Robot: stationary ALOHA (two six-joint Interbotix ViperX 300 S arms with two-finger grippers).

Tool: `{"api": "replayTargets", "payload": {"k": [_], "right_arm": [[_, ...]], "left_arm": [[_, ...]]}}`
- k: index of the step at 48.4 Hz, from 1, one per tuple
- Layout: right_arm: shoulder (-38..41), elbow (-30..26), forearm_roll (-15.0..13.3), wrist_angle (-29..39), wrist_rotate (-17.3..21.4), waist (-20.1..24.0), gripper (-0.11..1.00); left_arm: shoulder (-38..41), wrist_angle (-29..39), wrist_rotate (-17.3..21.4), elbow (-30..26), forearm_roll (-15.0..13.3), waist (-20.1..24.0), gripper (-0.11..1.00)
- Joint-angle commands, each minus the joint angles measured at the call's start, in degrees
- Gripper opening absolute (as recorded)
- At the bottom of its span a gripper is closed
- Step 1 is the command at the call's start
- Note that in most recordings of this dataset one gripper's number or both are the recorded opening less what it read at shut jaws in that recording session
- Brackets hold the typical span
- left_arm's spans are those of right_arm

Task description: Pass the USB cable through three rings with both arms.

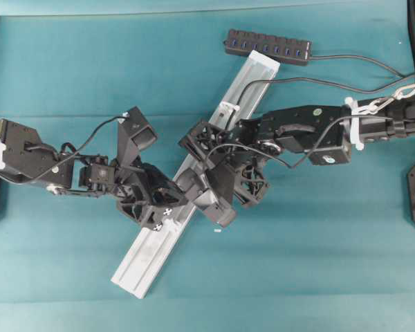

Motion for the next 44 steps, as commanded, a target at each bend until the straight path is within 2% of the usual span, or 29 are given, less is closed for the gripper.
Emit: {"api": "replayTargets", "payload": {"k": [1, 9, 11, 15, 22, 26, 28, 36, 44], "right_arm": [[0.18, -0.53, -0.18, 0.18, 0.79, -0.09, 0.08], [0.44, -0.53, -0.18, 0.18, 0.79, -0.09, 0.08], [0.53, -0.53, -0.18, 0.18, 0.79, -0.18, 0.08], [0.62, -0.53, -0.44, 0.09, 0.79, -0.18, 0.08], [0.7, -0.7, -0.7, 0.18, 0.79, -0.09, 0.08], [0.7, -0.62, -0.7, 0.18, 0.79, 0.0, 0.08], [0.7, -0.7, -0.7, 0.18, 0.79, 0.0, 0.08], [0.7, -0.7, -0.7, 0.26, 0.7, 0.53, 0.08], [0.7, -0.62, -0.79, 0.79, 0.62, 1.05, 0.08]], "left_arm": [[-1.76, -0.53, 0.18, -0.79, 0.18, -0.35, 0.11], [-3.25, -0.53, 0.26, -0.18, 0.18, -0.35, 0.11], [-3.52, -0.53, 0.26, 0.0, 0.18, -0.35, 0.14], [-4.31, -0.53, 0.26, 0.79, 0.18, -0.35, 0.32], [-6.33, -0.26, 0.26, 1.76, 0.18, -0.35, 0.75], [-7.82, 0.09, 0.26, 2.46, 0.18, -0.35, 0.94], [-8.53, 0.35, 0.26, 3.08, 0.18, -0.44, 0.96], [-12.48, 1.49, 0.26, 5.54, 0.18, -0.62, 0.88], [-18.11, 3.87, 0.18, 8.7, 0.18, -0.62, 0.89]]}}
